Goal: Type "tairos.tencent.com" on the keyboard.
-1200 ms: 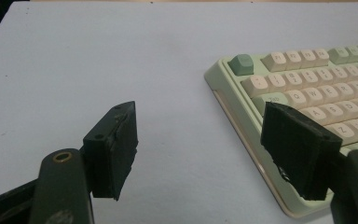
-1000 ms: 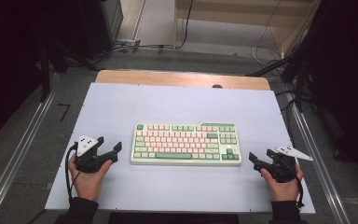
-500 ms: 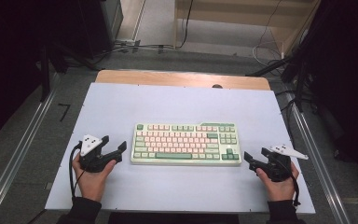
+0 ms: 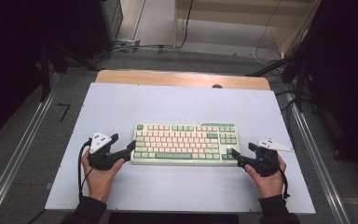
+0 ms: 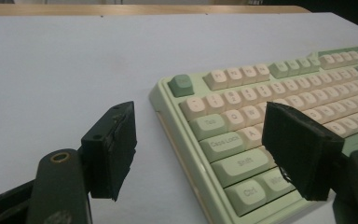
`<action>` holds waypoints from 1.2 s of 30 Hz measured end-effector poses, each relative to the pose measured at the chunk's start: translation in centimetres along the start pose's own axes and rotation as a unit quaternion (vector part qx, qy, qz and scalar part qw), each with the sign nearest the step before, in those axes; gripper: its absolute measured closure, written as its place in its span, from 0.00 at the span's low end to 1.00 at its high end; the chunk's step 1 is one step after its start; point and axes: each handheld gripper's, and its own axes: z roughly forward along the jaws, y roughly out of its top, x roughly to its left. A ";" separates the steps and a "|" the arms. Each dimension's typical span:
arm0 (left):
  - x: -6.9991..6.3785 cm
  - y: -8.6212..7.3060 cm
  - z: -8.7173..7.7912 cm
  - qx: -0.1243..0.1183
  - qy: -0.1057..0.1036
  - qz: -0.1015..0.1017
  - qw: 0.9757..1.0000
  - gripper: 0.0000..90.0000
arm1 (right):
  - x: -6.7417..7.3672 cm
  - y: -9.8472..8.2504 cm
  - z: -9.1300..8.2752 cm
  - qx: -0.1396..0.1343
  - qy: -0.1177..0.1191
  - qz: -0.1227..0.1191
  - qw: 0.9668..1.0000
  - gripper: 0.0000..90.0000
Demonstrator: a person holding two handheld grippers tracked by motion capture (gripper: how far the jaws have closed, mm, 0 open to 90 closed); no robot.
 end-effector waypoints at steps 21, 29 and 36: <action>-1.2 1.3 2.4 0.012 -0.016 0.011 1.000 0.30 | 4.3 2.6 3.3 -0.003 0.047 -0.041 0.998 0.28; -1.7 1.7 3.1 0.016 -0.019 0.021 0.999 0.29 | 5.0 3.2 4.0 -0.004 0.054 -0.049 0.997 0.28; -2.1 2.1 4.0 0.020 -0.026 0.024 0.999 0.29 | 5.3 3.3 4.3 0.000 0.057 -0.050 0.997 0.28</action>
